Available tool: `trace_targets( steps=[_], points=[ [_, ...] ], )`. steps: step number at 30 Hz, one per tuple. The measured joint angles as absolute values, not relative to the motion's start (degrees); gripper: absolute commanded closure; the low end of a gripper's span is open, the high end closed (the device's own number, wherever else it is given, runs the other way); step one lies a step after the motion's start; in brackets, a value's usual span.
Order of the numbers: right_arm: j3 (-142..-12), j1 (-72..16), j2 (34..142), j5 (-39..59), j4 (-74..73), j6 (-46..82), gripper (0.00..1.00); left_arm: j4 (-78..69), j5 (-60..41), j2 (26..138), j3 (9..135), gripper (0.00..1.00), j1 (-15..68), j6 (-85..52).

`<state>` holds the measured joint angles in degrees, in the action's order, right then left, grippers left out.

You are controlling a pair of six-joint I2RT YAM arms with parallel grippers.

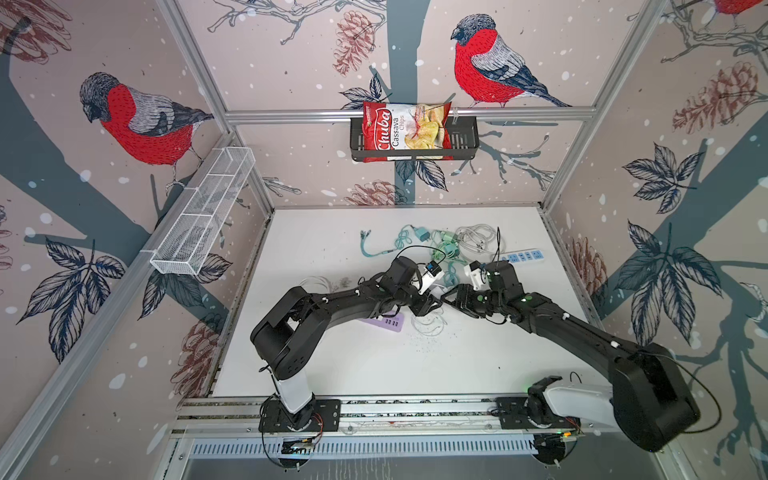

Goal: Insert the plug

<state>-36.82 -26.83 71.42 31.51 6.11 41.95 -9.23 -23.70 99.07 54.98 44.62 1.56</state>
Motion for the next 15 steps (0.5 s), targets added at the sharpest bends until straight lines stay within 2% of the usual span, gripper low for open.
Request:
trace_targets(
  steps=[15],
  points=[
    [-39.9, -25.0, 75.2, 36.3, 6.5, 40.0, 0.54, -22.4, -20.8, 96.6, 47.1, 0.67, 45.2, 4.9]
  ],
)
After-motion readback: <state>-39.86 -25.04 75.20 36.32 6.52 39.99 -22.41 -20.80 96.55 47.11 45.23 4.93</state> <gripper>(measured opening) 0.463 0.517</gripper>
